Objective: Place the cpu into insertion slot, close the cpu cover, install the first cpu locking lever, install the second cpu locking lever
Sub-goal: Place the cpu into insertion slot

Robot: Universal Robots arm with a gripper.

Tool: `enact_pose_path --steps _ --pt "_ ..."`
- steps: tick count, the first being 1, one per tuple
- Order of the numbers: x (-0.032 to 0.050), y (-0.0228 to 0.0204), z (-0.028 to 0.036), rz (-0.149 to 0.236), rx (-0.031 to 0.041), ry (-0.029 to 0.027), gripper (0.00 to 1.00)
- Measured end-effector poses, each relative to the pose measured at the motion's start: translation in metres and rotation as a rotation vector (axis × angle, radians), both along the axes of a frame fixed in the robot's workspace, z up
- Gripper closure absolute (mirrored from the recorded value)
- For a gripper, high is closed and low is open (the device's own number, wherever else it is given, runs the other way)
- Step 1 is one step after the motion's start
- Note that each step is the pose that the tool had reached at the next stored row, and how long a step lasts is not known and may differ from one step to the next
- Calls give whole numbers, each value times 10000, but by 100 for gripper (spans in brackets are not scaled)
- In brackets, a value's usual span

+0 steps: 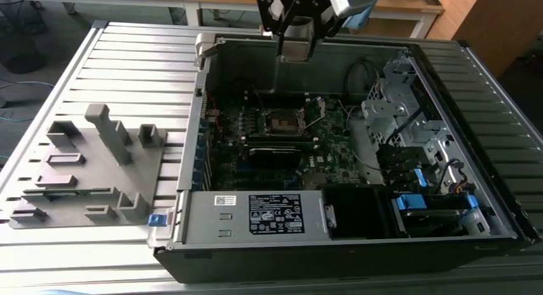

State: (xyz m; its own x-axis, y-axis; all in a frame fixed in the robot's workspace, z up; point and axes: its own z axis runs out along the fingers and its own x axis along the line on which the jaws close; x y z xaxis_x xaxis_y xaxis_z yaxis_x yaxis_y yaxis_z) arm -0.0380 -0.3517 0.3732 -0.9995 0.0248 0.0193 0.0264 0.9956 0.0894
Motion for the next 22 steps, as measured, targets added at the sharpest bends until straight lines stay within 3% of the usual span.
enact_pose_path --steps 22 --pt "0 0 -49 0 -1 0 46"
